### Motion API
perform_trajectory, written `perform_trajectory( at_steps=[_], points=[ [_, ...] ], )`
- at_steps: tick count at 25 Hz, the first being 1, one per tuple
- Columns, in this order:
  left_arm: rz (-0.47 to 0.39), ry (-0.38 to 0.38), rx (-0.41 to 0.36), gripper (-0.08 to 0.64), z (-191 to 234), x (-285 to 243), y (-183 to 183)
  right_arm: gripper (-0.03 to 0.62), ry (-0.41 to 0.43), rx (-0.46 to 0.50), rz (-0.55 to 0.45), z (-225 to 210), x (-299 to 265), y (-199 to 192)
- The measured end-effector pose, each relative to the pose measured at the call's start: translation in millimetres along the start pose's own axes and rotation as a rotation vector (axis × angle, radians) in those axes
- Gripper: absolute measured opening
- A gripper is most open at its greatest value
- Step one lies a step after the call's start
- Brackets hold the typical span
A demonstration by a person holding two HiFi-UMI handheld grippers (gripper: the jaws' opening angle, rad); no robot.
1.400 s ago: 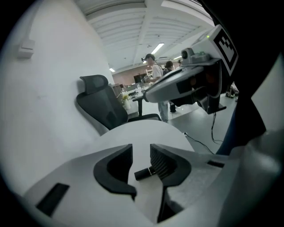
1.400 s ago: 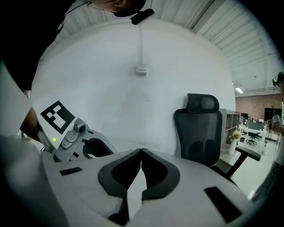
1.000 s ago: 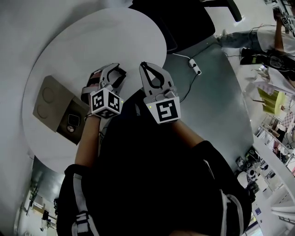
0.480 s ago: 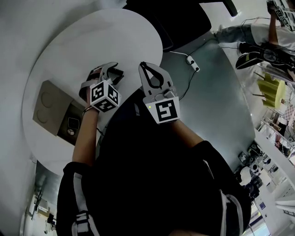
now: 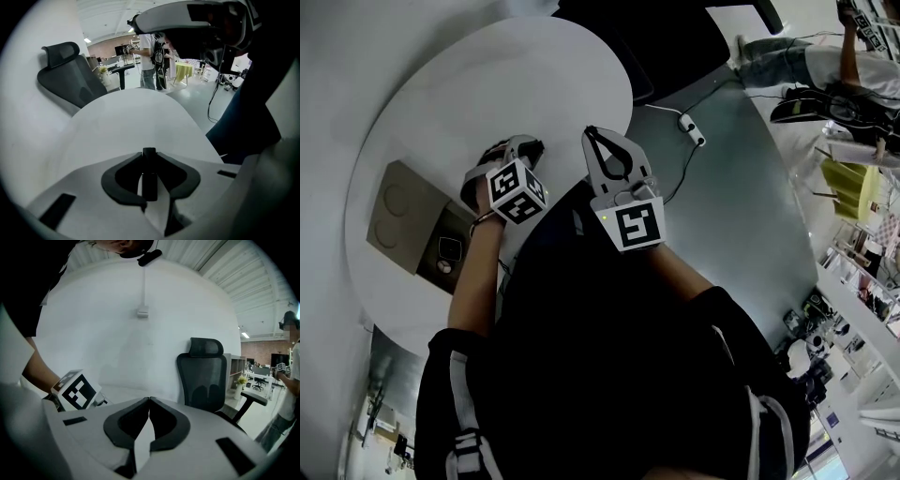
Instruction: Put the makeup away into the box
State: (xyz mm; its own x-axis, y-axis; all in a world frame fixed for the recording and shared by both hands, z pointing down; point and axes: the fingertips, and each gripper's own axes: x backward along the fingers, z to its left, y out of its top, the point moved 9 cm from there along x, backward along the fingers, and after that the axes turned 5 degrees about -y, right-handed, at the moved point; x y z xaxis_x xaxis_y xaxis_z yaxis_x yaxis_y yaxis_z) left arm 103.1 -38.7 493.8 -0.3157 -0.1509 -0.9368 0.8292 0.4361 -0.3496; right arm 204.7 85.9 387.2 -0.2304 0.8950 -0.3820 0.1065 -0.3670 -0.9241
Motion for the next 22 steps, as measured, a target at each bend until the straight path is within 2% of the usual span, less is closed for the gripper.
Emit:
perform_trajectory(
  at_steps=[5,13,17,22],
  points=[
    [-0.016,0.039,0.03,0.095,-8,10,0,0.023,0.025,0.01,-0.009,5,6,1],
    [-0.108,0.151,0.097,0.095,-17,59,-13,0.023,0.086,0.045,-0.032,35,4,8],
    [-0.132,0.235,0.164,0.095,-24,86,-20,0.023,0.165,0.068,-0.06,47,-4,13],
    [-0.154,0.32,0.246,0.095,-46,110,-46,0.023,0.249,0.101,-0.089,79,-6,13]
  ],
)
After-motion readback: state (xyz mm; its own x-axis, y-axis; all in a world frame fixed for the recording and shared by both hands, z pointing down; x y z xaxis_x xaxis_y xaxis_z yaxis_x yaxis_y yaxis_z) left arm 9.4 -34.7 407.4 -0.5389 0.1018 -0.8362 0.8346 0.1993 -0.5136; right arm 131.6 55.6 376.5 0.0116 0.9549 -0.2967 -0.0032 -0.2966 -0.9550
